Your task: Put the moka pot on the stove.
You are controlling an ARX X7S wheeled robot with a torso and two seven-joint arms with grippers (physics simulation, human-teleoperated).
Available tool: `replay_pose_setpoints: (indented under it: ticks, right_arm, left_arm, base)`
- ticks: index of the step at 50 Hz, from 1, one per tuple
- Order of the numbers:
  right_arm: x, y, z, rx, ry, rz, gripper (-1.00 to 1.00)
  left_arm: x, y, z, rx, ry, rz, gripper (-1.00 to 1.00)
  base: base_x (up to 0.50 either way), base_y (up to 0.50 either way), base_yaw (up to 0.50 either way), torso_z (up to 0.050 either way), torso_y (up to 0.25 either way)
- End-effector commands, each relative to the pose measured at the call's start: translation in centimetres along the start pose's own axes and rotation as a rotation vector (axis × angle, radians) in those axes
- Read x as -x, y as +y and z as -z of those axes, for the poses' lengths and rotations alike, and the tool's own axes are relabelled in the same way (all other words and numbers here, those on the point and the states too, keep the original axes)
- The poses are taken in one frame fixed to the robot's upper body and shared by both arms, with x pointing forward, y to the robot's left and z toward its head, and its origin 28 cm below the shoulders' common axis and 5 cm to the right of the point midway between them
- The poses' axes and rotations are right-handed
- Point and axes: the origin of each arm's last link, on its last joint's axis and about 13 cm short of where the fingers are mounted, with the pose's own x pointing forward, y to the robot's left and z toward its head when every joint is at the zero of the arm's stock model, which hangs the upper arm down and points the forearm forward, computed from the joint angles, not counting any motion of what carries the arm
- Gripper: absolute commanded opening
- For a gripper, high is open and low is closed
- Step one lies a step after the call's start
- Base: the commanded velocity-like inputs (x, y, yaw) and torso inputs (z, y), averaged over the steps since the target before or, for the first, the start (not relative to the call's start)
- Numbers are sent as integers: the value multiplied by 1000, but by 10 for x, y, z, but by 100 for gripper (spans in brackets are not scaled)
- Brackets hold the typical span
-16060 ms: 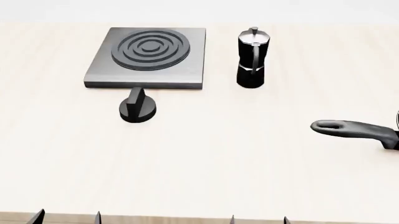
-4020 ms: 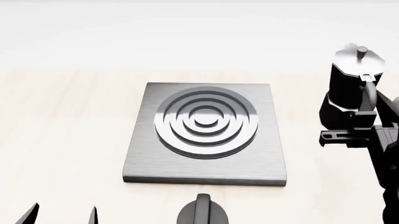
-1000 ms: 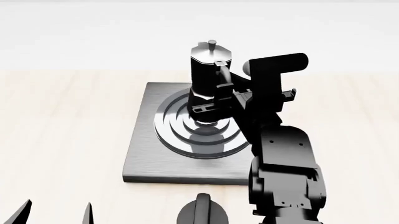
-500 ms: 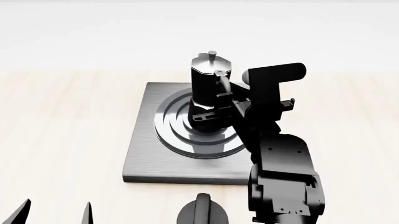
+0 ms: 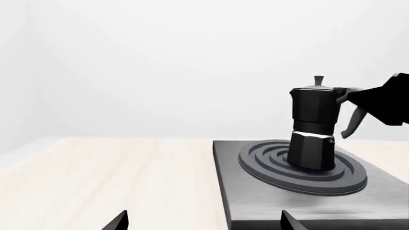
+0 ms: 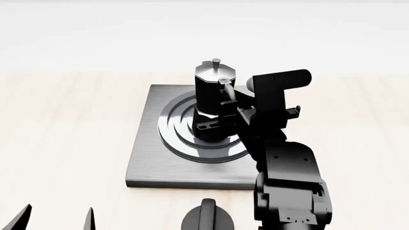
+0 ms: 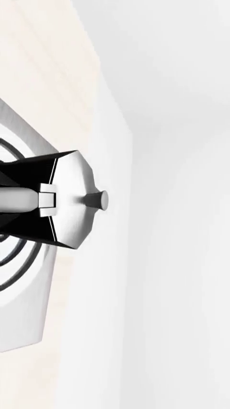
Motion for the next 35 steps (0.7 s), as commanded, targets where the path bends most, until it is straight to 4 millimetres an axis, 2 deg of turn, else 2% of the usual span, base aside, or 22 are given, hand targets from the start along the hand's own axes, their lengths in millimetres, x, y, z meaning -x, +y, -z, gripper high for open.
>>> replay_pose_setpoints:
  ticks: [1, 10, 11, 35]
  right_arm:
    - [-1, 0, -4, -26, -22, -6, -100]
    - [-1, 0, -3, -27, -20, -1, -100]
    - [-1, 0, -3, -26, -19, -1, 100]
    - [1, -2, 0, -19, -16, -11, 100]
  left_arm:
    - [0, 0, 1, -1, 0, 2, 100]
    - [1, 0, 0, -1, -1, 2, 100]
    - [1, 0, 0, -1, -1, 2, 100]
    - [1, -1, -1, -1, -3, 4, 100]
  base:
    - [0, 0, 0, 0, 0]
    - [0, 0, 0, 0, 0]
    - [0, 0, 0, 0, 0]
    - [0, 0, 0, 0, 0]
